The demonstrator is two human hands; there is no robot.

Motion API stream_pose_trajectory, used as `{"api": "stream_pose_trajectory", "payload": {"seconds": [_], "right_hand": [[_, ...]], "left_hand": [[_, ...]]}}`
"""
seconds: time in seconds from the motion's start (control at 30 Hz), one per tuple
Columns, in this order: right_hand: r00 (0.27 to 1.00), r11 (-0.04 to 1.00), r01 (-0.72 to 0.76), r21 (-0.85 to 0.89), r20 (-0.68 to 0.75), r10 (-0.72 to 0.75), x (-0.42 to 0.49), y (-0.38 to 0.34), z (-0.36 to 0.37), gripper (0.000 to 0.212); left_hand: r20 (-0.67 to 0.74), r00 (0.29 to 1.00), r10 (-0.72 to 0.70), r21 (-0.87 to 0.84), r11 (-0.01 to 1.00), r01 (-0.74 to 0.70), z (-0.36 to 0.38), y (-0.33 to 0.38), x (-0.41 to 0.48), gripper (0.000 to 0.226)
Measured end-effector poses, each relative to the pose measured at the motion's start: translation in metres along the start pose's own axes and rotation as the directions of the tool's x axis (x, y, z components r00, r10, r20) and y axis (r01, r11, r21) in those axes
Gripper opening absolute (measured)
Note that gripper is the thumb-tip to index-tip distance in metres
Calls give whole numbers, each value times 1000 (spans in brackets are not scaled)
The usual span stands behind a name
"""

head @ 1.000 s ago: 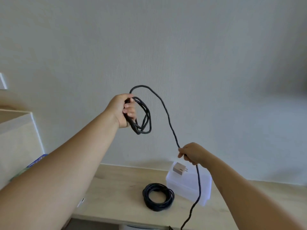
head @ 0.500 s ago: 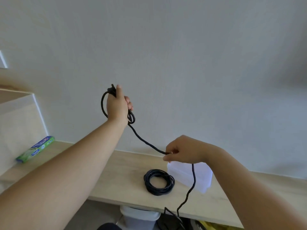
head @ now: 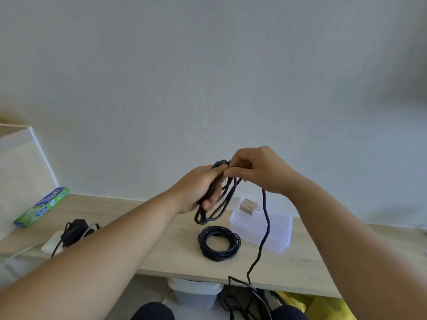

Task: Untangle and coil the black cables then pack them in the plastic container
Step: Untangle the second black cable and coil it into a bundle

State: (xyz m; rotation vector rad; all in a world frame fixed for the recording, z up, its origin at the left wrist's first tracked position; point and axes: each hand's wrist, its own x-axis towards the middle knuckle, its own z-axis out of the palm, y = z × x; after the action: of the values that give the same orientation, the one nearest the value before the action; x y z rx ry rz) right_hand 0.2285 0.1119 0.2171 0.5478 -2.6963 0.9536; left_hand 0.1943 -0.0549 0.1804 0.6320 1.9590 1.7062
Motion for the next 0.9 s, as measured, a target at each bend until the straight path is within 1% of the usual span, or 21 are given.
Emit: {"api": "stream_pose_trajectory", "payload": {"seconds": [0.03, 0.07, 0.1, 0.17, 0.2, 0.23, 0.3, 0.33, 0.4, 0.47, 0.5, 0.57, 0.6, 0.63, 0.67, 0.7, 0.73, 0.77, 0.83, 0.9], "right_hand": [[998, 998, -14, 66, -57, 18, 0, 3, 3, 18], [993, 993, -20, 113, -114, 33, 0, 6, 7, 23], [985, 990, -16, 139, -168, 40, 0, 7, 11, 26], [964, 985, -22, 174, -257, 67, 1, 10, 19, 27], [952, 977, -41, 210, -289, 102, 0, 11, 22, 25], [941, 962, -68, 266, -304, 151, -2, 13, 26, 23], [918, 923, -144, 357, -299, 259, -9, 21, 33, 24], [911, 905, -194, 378, -272, 309, -14, 26, 37, 27], [915, 863, -291, 413, -143, 377, -24, 33, 51, 28], [908, 827, -358, 433, -46, 417, -35, 36, 65, 19], [899, 801, -374, 467, -30, 438, -39, 37, 71, 13], [874, 708, -373, 600, -30, 486, -46, 37, 72, 5], [854, 669, -362, 649, -56, 517, -48, 35, 67, 9], [843, 671, -348, 654, -94, 529, -51, 34, 60, 12], [849, 709, -344, 616, -119, 515, -52, 31, 49, 15], [869, 750, -337, 569, -119, 480, -52, 27, 37, 16], [896, 779, -322, 538, -93, 434, -51, 22, 23, 18], [920, 785, -297, 544, -56, 387, -47, 16, 9, 19], [955, 735, -219, 642, -13, 296, -38, 1, -20, 23], [973, 673, -110, 731, -60, 224, -22, -15, -51, 26]], "left_hand": [[37, 998, -47, -95, 994, 50, -2, 2, 1, 44], [82, 993, -86, -141, 985, 97, -5, 4, 3, 49], [115, 988, -105, -131, 984, 120, -9, 7, 4, 50], [141, 986, -92, -20, 995, 95, -16, 16, 3, 41], [133, 988, -78, 36, 997, 74, -20, 21, 2, 33], [105, 992, -65, 66, 996, 58, -24, 25, 1, 32], [17, 999, -31, 64, 997, 30, -33, 29, 3, 54], [-21, 1000, -15, 26, 1000, 16, -36, 32, 4, 55], [-67, 998, 18, -111, 994, -25, -34, 39, 3, 42], [-92, 994, 63, -272, 959, -86, -26, 49, 2, 34], [-112, 990, 85, -335, 935, -118, -22, 53, 2, 34], [-161, 981, 108, -420, 892, -167, -15, 63, 2, 34], [-193, 975, 107, -448, 875, -185, -14, 67, 1, 34], [-228, 968, 105, -464, 862, -203, -15, 70, 0, 34], [-264, 959, 104, -475, 851, -223, -17, 72, -1, 34], [-292, 951, 104, -481, 843, -240, -20, 75, -3, 35], [-310, 945, 101, -490, 835, -250, -24, 78, -4, 35], [-317, 944, 95, -496, 831, -250, -30, 80, -5, 35], [-302, 951, 74, -486, 846, -220, -41, 86, -10, 36], [-257, 962, 89, -463, 863, -203, -49, 97, -15, 36]]}}
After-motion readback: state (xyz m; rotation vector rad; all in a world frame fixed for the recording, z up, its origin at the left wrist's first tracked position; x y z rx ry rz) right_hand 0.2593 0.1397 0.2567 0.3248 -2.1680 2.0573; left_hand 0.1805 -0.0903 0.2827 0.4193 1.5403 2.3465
